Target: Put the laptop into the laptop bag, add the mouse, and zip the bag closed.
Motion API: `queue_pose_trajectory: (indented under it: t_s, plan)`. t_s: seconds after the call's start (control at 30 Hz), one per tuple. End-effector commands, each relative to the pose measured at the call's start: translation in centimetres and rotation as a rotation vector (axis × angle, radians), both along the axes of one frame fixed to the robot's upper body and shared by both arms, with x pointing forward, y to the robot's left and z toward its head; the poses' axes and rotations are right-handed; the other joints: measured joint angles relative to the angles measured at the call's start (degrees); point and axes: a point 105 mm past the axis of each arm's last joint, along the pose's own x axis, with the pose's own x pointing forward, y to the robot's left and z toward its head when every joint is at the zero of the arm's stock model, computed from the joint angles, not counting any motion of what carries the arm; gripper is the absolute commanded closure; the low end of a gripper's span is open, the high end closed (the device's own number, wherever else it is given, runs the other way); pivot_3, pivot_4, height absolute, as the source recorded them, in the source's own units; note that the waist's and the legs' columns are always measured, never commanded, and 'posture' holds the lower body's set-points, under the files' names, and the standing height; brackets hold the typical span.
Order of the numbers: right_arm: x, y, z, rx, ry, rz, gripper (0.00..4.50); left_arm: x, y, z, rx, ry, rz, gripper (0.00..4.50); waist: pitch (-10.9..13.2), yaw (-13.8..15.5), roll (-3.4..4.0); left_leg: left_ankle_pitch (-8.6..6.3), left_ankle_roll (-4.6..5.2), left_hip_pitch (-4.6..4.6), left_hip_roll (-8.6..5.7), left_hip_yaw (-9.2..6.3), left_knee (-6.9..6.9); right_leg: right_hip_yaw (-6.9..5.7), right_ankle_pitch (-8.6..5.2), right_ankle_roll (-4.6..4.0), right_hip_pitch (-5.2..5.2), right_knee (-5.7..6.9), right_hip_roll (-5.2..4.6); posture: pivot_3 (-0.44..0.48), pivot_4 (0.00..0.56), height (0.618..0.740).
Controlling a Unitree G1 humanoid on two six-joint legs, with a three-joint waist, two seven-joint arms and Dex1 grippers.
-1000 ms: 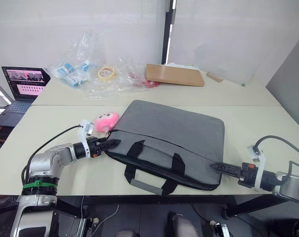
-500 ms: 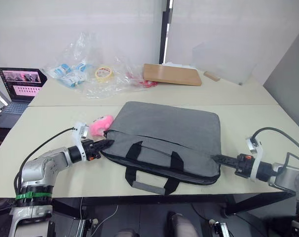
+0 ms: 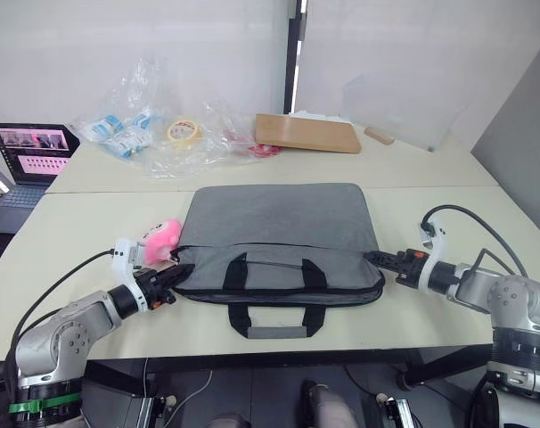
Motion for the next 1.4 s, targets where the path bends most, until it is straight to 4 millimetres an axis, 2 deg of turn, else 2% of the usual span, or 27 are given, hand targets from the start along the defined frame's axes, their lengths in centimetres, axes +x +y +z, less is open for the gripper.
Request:
queue_pose_trajectory:
  t_s: [0.03, 0.27, 0.33, 0.4, 0.53, 0.57, 0.63, 0.7, 0.77, 0.83, 0.9, 0.97, 1.03, 1.1, 1.17, 1.3, 1.4]
  plan:
    - [0.8, -1.0, 1.1, -0.032, -0.059, -0.035, 4.49, -0.8, -1.9, 0.2, -0.011, -0.006, -0.085, 4.5, -0.01, 0.06, -0.02, 0.0, 0.0, 0.0, 0.0, 0.0, 0.0, 0.0, 0.0, 0.0, 0.02, -0.01, 0.0, 0.0, 0.15, 0.74]
    - [0.0, -0.2, 0.7, -0.024, -0.039, 0.026, 4.49, -0.8, -1.8, -0.1, 0.013, -0.008, -0.081, 4.5, -0.01, 0.74, -0.02, -0.01, 0.02, -0.01, 0.01, -0.01, -0.02, -0.02, 0.0, 0.0, 0.18, -0.06, 0.03, 0.0, 0.15, 0.74]
    - [-0.3, -0.1, 0.6, -0.019, -0.039, 0.034, 3.71, -0.6, -1.2, -0.1, 0.039, -0.033, -0.064, 4.5, -0.01, 0.85, -0.02, -0.01, 0.02, -0.01, 0.03, -0.01, -0.03, -0.03, 0.0, 0.0, 0.19, -0.08, 0.05, 0.0, 0.15, 0.74]
    - [-0.4, -0.3, 0.8, -0.012, -0.049, 0.036, 3.09, -0.4, -0.6, 0.0, 0.046, -0.042, -0.046, 3.48, -0.01, 0.88, -0.02, -0.01, 0.02, -0.01, 0.04, -0.01, -0.03, -0.03, 0.0, 0.0, 0.19, -0.09, 0.06, 0.0, 0.15, 0.74]
    - [-1.0, -1.0, 1.4, -0.025, -0.067, 0.044, 1.72, -0.7, 0.2, 0.3, 0.056, -0.048, -0.036, 2.17, -0.01, 1.04, -0.02, -0.01, 0.02, -0.01, 0.03, -0.01, -0.03, -0.03, 0.0, 0.0, 0.2, -0.07, 0.06, 0.0, 0.15, 0.74]
    - [-1.3, -1.2, 1.5, -0.033, -0.073, 0.048, 1.49, -0.8, 0.6, 0.4, 0.061, -0.051, -0.029, 1.98, -0.01, 1.05, -0.02, -0.01, 0.02, -0.01, 0.03, -0.01, -0.03, -0.03, 0.0, 0.0, 0.2, -0.07, 0.07, 0.0, 0.15, 0.74]
    - [-1.9, -2.0, 1.6, -0.075, -0.087, 0.049, 0.69, -1.2, 1.6, 0.8, 0.062, -0.058, -0.009, 1.16, -0.01, 1.09, -0.02, -0.01, 0.02, 0.0, 0.03, -0.02, -0.04, -0.04, -0.01, 0.0, 0.18, -0.08, 0.07, 0.0, 0.15, 0.74]
    - [-2.5, -3.2, 1.9, -0.15, -0.124, 0.063, 0.04, -1.9, 3.0, 1.8, 0.067, -0.082, 0.014, 0.54, -0.01, 1.08, -0.02, -0.01, 0.02, 0.05, 0.04, -0.05, -0.05, -0.1, -0.01, 0.0, 0.09, -0.12, 0.09, 0.0, 0.15, 0.74]
    - [-2.7, -4.4, 2.5, -0.231, -0.174, 0.058, 0.0, -2.6, 4.2, 2.8, 0.085, -0.108, 0.025, 0.02, -0.01, 1.04, -0.01, -0.01, 0.01, -0.06, 0.04, -0.03, -0.05, -0.1, -0.01, 0.0, -0.13, -0.1, 0.1, 0.0, 0.15, 0.74]
    - [-2.4, -5.8, 3.3, -0.361, -0.253, 0.053, 0.0, -3.1, 5.6, 3.6, 0.137, -0.144, 0.042, 0.02, 0.0, 1.02, 0.0, 0.0, 0.0, -0.04, 0.04, 0.01, -0.06, -0.1, -0.01, 0.0, -0.14, -0.1, 0.1, 0.0, 0.15, 0.74]
    - [-1.7, -7.8, 4.9, -0.549, -0.379, 0.023, 0.0, -3.0, 8.2, 4.8, 0.253, -0.207, 0.113, 0.02, 0.01, 1.01, 0.01, -0.01, -0.02, 0.0, 0.03, 0.08, -0.07, -0.05, -0.02, 0.01, -0.09, -0.06, 0.09, 0.0, 0.15, 0.74]
    - [-1.2, -8.8, 6.8, -0.638, -0.543, 0.008, 0.0, -2.6, 10.6, 5.9, 0.346, -0.261, 0.177, 0.02, 0.01, 1.0, 0.0, 0.01, -0.06, 0.01, 0.03, 0.12, -0.09, -0.03, -0.03, 0.01, -0.05, -0.02, 0.09, 0.0, 0.15, 0.74]
    - [-1.2, -10.2, 6.9, -0.719, -0.584, 0.04, 0.0, -2.1, 12.9, 6.9, 0.449, -0.319, 0.237, 0.02, 0.01, 0.99, 0.01, 0.04, -0.11, 0.01, 0.04, 0.21, -0.27, 0.02, -0.04, -0.01, 0.09, -0.05, 0.13, 0.0, 0.15, 0.74]
    - [-1.4, -11.8, 6.1, -0.791, -0.556, 0.089, 0.0, -1.9, 14.7, 7.3, 0.512, -0.353, 0.251, 0.02, 0.03, 1.0, 0.01, 0.1, -0.17, 0.45, 0.04, 0.54, -0.71, 0.0, -0.07, -0.01, 0.51, -0.3, 0.18, 0.0, 0.15, 0.74]
    - [-1.5, -13.0, 5.5, -0.845, -0.523, 0.133, 0.0, -1.8, 15.9, 6.8, 0.566, -0.316, 0.231, 0.02, 0.03, 0.8, 0.02, 0.1, -0.17, 0.5, 0.13, 0.64, -0.83, -0.03, -0.11, -0.05, 0.53, -0.39, 0.24, 0.0, 0.15, 0.74]
    - [-1.5, -15.2, 5.3, -0.874, -0.444, 0.149, 0.0, -1.6, 17.3, 6.6, 0.606, -0.289, 0.154, 0.02, 0.07, -0.31, 0.08, 0.1, -0.18, 0.47, 0.27, 0.72, -0.97, -0.15, -0.18, -0.16, 0.48, -0.48, 0.32, 0.0, 0.15, 0.74]
    - [-1.5, -15.6, 4.9, -0.879, -0.393, 0.188, 0.0, -1.1, 17.7, 7.1, 0.561, -0.296, 0.141, 0.02, 0.08, -0.71, 0.09, 0.11, -0.2, 0.44, 0.35, 0.75, -0.96, -0.24, -0.2, -0.22, 0.44, -0.45, 0.33, 0.0, 0.15, 0.74]
